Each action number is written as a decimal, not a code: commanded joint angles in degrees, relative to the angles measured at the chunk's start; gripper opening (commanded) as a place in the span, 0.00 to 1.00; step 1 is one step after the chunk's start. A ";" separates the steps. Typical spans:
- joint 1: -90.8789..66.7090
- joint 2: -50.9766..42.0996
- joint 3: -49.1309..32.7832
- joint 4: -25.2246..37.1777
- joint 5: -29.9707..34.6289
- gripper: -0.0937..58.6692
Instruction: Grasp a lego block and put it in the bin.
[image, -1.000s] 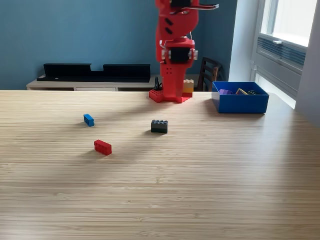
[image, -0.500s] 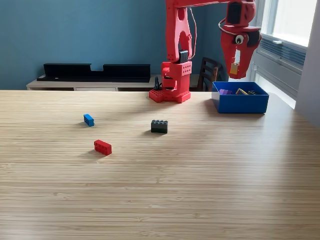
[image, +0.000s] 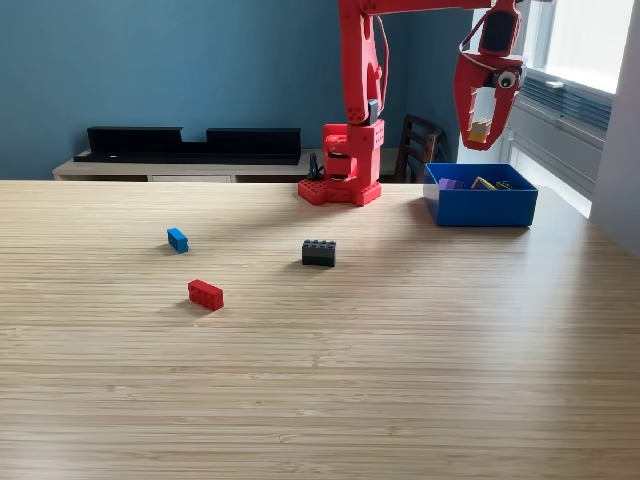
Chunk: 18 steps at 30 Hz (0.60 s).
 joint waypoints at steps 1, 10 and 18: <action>-1.49 0.62 -0.53 0.97 -2.72 0.03; -1.32 0.44 -0.97 0.88 -2.55 0.73; 1.14 0.88 -1.93 0.88 -1.41 0.18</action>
